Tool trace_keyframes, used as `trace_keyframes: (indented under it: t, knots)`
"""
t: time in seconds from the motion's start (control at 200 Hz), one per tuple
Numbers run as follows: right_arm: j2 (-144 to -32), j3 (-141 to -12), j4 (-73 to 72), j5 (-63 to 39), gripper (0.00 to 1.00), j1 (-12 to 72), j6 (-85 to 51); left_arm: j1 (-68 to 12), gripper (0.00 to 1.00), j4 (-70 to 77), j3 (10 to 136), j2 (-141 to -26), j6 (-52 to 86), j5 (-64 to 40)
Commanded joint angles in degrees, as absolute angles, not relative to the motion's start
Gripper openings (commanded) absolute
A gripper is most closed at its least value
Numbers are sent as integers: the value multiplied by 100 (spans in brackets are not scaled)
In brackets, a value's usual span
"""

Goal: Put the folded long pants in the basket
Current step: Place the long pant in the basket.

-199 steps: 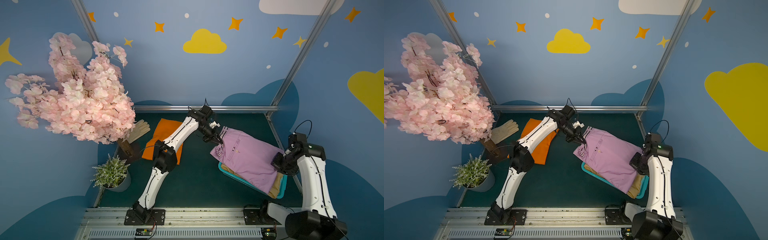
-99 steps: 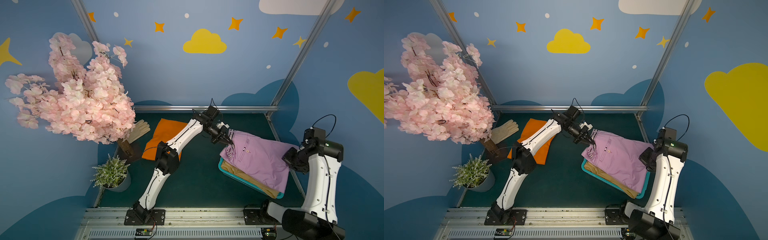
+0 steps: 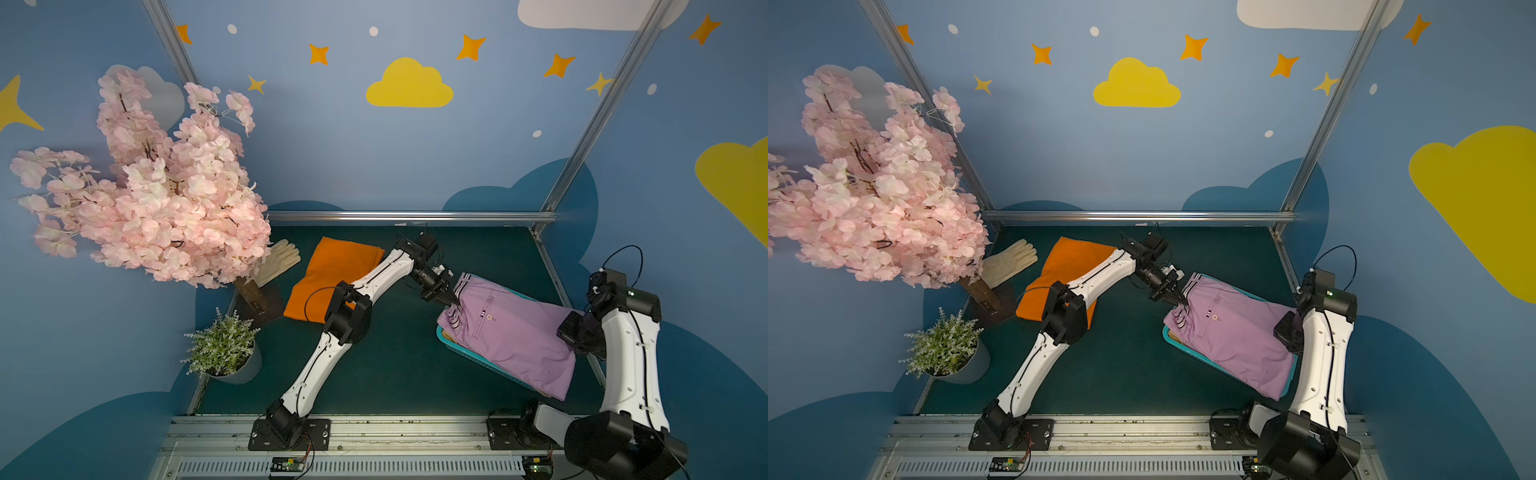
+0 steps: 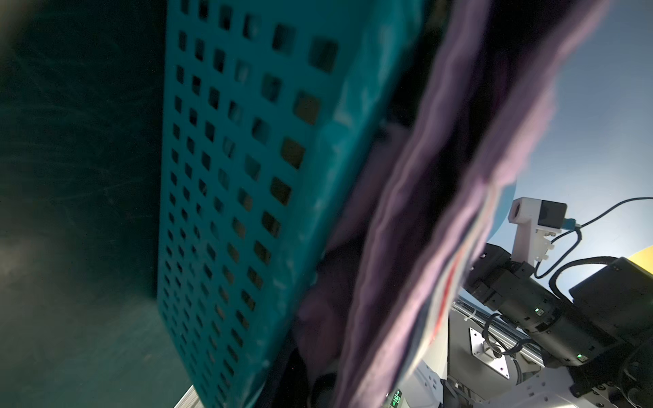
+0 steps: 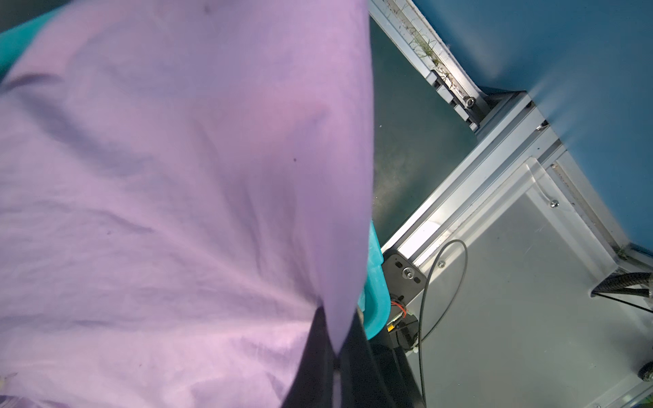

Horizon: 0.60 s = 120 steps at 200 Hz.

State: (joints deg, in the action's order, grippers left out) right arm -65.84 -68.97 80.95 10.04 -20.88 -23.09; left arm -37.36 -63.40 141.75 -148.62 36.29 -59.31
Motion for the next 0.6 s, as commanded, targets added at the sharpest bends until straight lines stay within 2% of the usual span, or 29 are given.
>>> trace_keyframes:
  t: [0.0,0.13,0.245,0.385,0.596]
  knots:
    - [-6395,-6621,7999,1002,0,-2061,-2309,-3506,12,-6434,14386,-14818,3365,-5909]
    - [-6317,-6646,8004,1052,0,-2041,-2342,-3498,11,-6576,14286,-14759,3293,-5882]
    - [-6354,-6860,8145,1023,0,-2050,-2318,-3602,6,-6567,14155,-14492,3373,-5799]
    - [-6388,-7056,8285,1114,0,-2039,-2312,-3741,5,-6574,13941,-14129,3476,-5709]
    - [-6334,-6758,8040,1137,0,-2017,-2302,-3740,5,-6840,13796,-14010,3250,-4980]
